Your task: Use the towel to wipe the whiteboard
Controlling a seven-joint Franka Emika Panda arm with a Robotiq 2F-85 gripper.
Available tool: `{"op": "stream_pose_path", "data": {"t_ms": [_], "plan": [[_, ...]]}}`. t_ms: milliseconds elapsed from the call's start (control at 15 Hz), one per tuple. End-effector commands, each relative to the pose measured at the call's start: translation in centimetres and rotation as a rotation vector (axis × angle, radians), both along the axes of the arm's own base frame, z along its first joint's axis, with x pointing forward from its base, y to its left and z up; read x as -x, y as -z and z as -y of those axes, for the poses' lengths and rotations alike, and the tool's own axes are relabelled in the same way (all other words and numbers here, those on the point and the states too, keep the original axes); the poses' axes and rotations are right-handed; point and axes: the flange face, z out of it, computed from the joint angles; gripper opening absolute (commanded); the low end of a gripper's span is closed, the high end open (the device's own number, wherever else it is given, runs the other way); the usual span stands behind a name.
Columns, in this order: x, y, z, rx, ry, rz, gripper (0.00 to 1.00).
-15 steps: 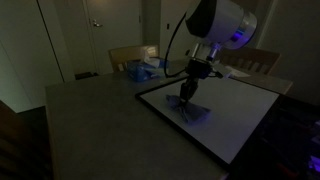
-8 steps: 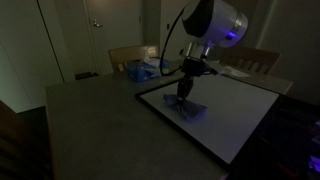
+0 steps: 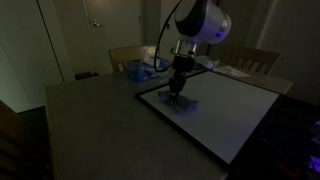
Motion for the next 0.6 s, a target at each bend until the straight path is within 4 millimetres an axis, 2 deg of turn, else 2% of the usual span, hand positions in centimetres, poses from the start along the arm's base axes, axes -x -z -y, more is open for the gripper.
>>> {"op": "stream_pose_path", "data": {"t_ms": [0,533], "plan": [[-2.3,1.8,-0.4,0.031,0.000,-0.037,0.03],[-6.0,1.7,-1.5,0.056,-0.053,-0.057,0.03]]}}
